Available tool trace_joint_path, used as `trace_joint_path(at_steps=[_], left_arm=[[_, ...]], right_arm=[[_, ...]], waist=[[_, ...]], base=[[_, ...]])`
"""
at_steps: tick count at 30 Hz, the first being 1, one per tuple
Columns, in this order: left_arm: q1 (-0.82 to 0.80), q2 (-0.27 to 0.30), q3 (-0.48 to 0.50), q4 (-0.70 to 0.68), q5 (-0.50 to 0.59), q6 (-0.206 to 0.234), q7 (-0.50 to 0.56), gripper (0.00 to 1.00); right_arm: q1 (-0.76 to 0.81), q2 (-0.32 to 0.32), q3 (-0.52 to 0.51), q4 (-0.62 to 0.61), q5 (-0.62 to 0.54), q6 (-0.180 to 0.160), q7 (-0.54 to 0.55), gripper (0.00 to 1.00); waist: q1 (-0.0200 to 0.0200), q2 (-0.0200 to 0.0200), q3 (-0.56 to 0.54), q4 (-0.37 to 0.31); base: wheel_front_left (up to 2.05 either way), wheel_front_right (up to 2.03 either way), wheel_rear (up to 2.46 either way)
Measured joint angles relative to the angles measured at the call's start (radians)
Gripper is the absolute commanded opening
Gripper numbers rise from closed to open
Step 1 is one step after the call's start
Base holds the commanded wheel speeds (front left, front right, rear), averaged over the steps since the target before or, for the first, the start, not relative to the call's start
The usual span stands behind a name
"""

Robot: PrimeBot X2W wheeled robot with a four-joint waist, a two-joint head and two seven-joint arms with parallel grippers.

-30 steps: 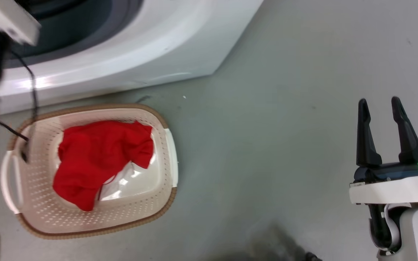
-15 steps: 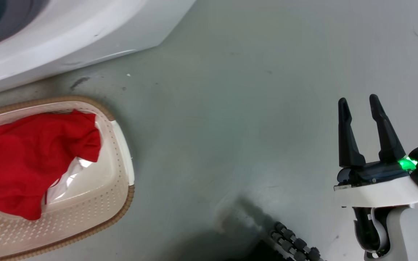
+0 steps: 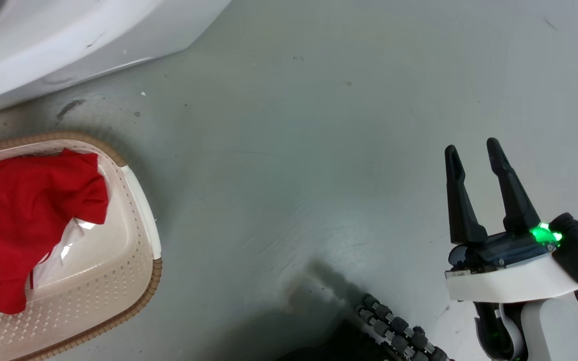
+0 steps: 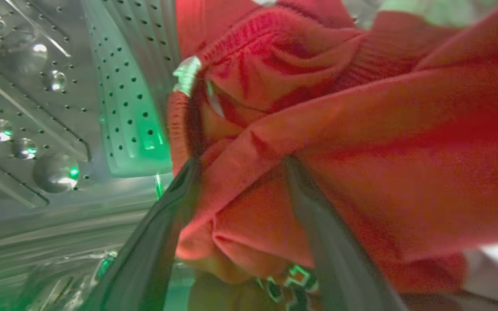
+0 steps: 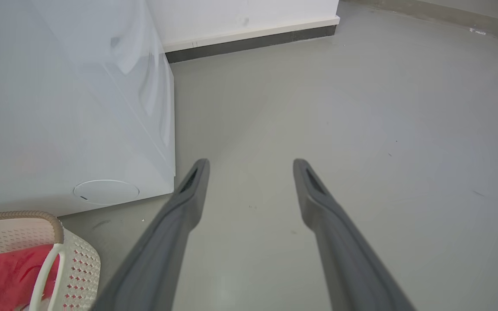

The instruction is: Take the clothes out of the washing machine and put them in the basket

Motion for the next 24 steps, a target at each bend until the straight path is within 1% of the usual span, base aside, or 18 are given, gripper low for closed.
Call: trace_joint_path(at_steps=[3, 4, 8, 13, 17, 19, 22, 24], left_arm=[[-0.009, 0.014, -0.012, -0.001, 0.013, 0.008, 0.017, 1.00], [-0.013, 0.027, -0.022, -0.006, 0.020, 0.005, 0.033, 0.00], [-0.018, 0.029, -0.023, -0.012, 0.021, 0.003, 0.013, 0.00], [-0.016, 0.025, -0.027, -0.001, 0.021, -0.010, -0.051, 0.00], [-0.013, 0.014, -0.024, 0.008, 0.023, -0.031, -0.161, 0.00], [-0.011, 0.002, -0.007, 0.025, 0.006, -0.040, -0.215, 0.00], [0.003, -0.012, -0.003, 0.057, -0.003, -0.065, -0.288, 0.00], [0.017, -0.010, -0.006, 0.072, -0.001, -0.083, -0.349, 0.00]], right_arm=[[0.008, 0.000, 0.005, -0.002, 0.002, 0.000, 0.000, 1.00], [0.008, 0.000, 0.005, -0.006, 0.010, 0.000, 0.000, 1.00], [0.008, 0.000, 0.003, -0.008, 0.012, 0.000, 0.000, 1.00], [0.003, 0.000, -0.014, -0.006, 0.009, 0.000, 0.000, 1.00], [-0.011, 0.000, -0.034, -0.002, -0.004, 0.000, 0.000, 1.00], [-0.014, 0.000, -0.044, 0.001, -0.014, 0.000, 0.000, 1.00], [-0.017, 0.000, -0.065, 0.007, -0.029, 0.000, 0.000, 1.00], [-0.019, 0.000, -0.076, 0.009, -0.039, 0.000, 0.000, 1.00]], waist=[[0.0000, 0.0000, 0.011, -0.008], [0.0000, 0.0000, 0.020, -0.012], [0.0000, 0.0000, 0.028, -0.013], [0.0000, 0.0000, 0.022, -0.002], [0.0000, 0.0000, 0.006, 0.013], [0.0000, 0.0000, -0.005, 0.023], [0.0000, 0.0000, -0.028, 0.040], [-0.0001, 0.0000, -0.045, 0.054]], base=[[0.00, 0.00, 0.00], [0.00, 0.00, 0.00], [0.00, 0.00, 0.00], [0.00, 0.00, 0.00], [0.00, 0.00, 0.00], [0.00, 0.00, 0.00], [0.00, 0.00, 0.00], [0.00, 0.00, 0.00]])
